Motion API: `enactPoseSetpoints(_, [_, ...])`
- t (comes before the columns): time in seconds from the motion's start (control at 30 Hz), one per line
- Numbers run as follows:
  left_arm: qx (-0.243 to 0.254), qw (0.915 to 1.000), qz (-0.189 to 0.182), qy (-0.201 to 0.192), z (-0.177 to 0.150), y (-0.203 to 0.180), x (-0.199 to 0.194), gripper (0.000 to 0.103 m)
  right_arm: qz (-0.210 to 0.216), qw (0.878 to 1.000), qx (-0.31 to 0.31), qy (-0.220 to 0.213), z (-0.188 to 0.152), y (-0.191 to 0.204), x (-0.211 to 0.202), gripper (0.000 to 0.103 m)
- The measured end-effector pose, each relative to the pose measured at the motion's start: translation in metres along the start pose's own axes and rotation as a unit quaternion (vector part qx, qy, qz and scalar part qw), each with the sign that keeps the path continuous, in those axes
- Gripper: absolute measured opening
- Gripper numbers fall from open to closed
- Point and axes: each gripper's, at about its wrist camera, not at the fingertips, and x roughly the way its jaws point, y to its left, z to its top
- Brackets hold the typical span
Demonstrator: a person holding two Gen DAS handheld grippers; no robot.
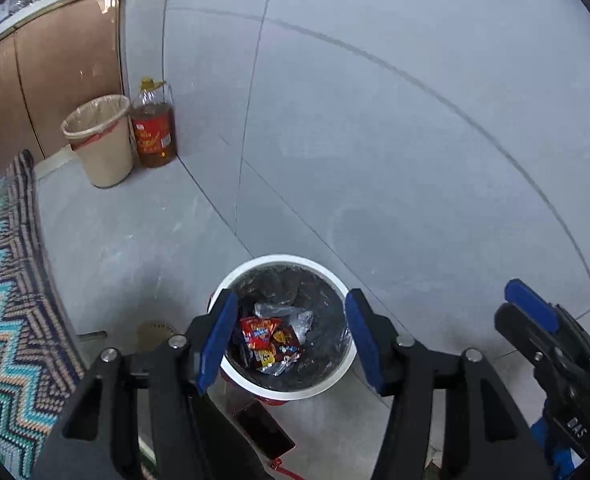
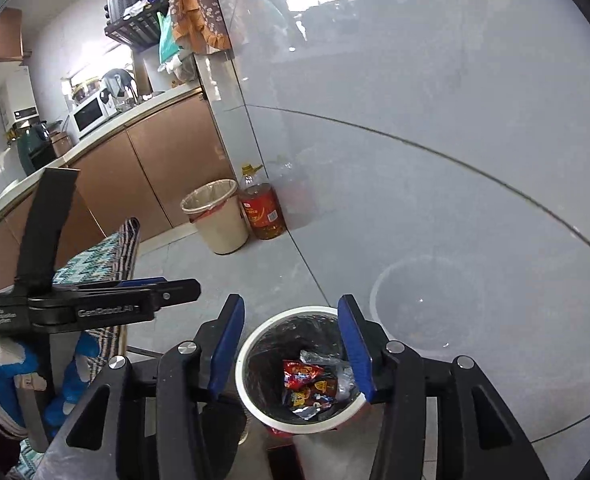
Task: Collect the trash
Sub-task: 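Open both tools to drop the wrappers into the white bin, then move both open tools back over the blanket toward the remaining trash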
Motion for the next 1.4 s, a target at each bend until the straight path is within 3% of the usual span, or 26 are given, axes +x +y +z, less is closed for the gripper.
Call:
enactPoseSetpoints(0.17, [-0.014,0.9979,0.001,-0.063,-0.007,0.011,-0.05,0.055,0.014,1.0,-0.015,-0.018,0.007,0.018,-0.015,0.049])
enactPoseSetpoints(0.3, [-0.019,0.9924,0.023,-0.12,-0.016,0.022,-0.096,0.055,0.028,0.999,-0.029,-0.036,0.011,0.035,-0.029,0.051])
enactPoseSetpoints(0.53, [-0.028,0.987,0.042,-0.153,-0.039,0.047,-0.166,0.055,0.06,0.994,-0.063,-0.064,0.017,0.077,-0.056,0.052])
enactPoseSetpoints(0.73, [-0.052,0.9765,0.07,-0.197,-0.073,0.072,-0.233,0.055,0.089,0.988,-0.089,-0.09,0.022,0.109,-0.081,0.054])
enactPoseSetpoints(0.87, [-0.071,0.9663,0.096,-0.228,-0.1,0.091,-0.283,0.055,0.109,0.982,-0.112,-0.108,0.024,0.134,-0.101,0.055])
enactPoseSetpoints(1.03, [-0.105,0.9509,0.125,-0.263,-0.137,0.117,-0.336,0.062,0.135,0.973,-0.139,-0.125,0.024,0.164,-0.124,0.057])
enactPoseSetpoints(1.3, [-0.154,0.916,0.222,-0.297,-0.204,0.157,-0.405,0.062,0.178,0.959,-0.171,-0.139,0.021,0.204,-0.151,0.059])
enactPoseSetpoints(1.4, [-0.174,0.906,0.239,-0.303,-0.225,0.175,-0.426,0.063,0.189,0.955,-0.184,-0.137,0.02,0.215,-0.152,0.06])
